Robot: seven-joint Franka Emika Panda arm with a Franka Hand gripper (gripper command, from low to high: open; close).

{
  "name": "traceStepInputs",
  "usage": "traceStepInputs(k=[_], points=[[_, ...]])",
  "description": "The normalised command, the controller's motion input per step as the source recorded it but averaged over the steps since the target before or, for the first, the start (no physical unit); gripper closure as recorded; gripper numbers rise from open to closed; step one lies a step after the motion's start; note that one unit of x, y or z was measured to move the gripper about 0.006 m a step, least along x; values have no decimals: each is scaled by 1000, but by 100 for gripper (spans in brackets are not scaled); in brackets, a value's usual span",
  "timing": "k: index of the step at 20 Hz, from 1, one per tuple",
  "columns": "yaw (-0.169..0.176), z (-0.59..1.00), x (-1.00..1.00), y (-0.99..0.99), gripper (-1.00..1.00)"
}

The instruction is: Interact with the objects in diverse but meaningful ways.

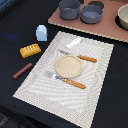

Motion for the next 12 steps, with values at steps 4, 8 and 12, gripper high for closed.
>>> traceStepInputs(k=[4,8,12], points=[[0,0,466,-35,-100],[0,0,843,0,-100],[-7,-3,764,22,-100]])
